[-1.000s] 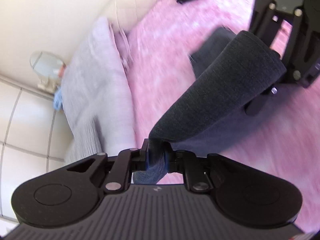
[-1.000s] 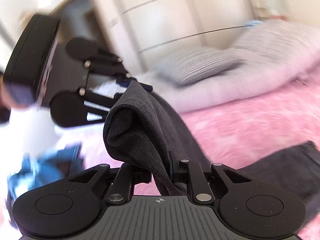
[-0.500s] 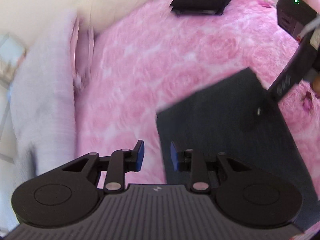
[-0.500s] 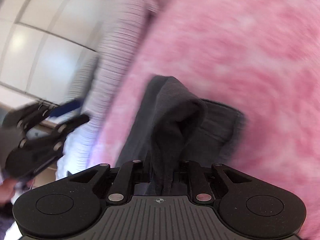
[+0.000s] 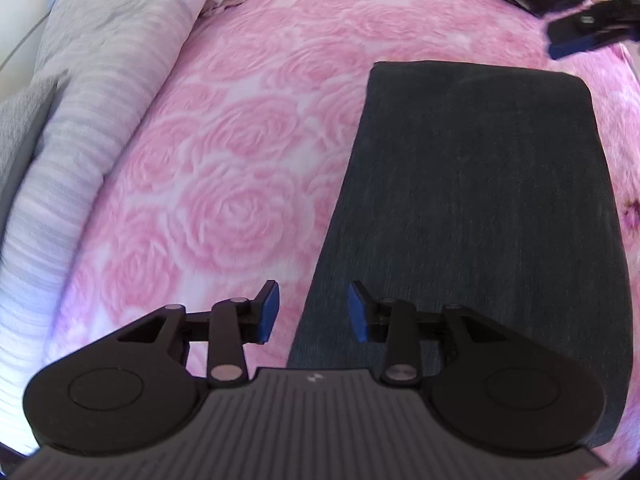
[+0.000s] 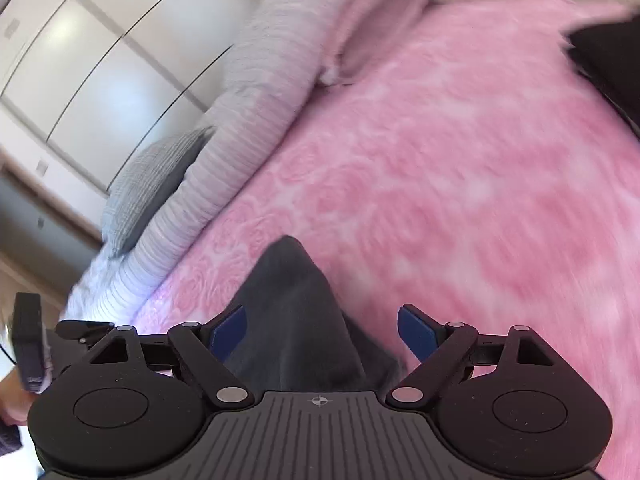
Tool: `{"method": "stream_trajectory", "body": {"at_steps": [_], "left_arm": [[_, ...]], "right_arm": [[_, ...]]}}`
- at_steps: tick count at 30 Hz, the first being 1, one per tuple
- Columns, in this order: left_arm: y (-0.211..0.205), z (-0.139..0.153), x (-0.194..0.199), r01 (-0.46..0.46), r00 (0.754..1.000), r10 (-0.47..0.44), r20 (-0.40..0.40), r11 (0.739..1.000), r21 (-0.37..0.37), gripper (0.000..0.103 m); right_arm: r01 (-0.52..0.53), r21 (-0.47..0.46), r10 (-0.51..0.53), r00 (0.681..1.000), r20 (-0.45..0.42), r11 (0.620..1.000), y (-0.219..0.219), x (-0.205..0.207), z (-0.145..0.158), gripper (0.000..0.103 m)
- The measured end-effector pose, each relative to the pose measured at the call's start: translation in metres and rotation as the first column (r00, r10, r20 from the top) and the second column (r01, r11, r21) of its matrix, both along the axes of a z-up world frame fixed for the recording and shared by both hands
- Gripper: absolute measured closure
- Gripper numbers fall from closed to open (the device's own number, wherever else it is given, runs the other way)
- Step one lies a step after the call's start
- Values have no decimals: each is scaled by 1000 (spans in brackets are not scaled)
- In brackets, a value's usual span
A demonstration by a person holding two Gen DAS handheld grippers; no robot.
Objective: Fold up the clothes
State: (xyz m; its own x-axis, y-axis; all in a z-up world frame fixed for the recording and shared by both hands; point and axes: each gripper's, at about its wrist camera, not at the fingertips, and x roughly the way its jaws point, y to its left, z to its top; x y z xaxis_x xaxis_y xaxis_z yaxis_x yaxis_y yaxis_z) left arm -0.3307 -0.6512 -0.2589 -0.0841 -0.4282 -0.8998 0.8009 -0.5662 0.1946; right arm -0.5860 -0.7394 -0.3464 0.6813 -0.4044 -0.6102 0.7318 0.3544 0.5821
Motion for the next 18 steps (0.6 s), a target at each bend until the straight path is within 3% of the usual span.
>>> {"method": "stream_trajectory", "body": {"at_steps": [3, 6, 8, 12, 14, 18], "left_arm": [[4, -7, 14, -40, 999, 40, -14, 999, 12, 68], [12, -11, 25, -75, 997, 75, -31, 997, 11, 68], [19, -12, 31, -94, 994, 94, -48, 996, 13, 68], [33, -17, 40, -109, 991, 110, -73, 994, 12, 68], [37, -18, 43, -118, 989, 119, -89, 993, 10, 68], [43, -13, 52, -142, 983, 141, -121, 990, -1, 68]], "right_arm": [[-138, -47, 136, 990, -48, 989, -32, 45, -8, 17], [-286, -13, 282, 952, -122, 958, -60, 90, -30, 17], [-331, -12, 325, 932, -159, 944, -62, 104, -30, 18], [-381, -36, 363, 903, -228, 924, -52, 118, -16, 72], [-406, -46, 381, 887, -262, 913, -48, 125, -9, 83], [-453, -74, 414, 860, -299, 888, -29, 139, 13, 93]]}}
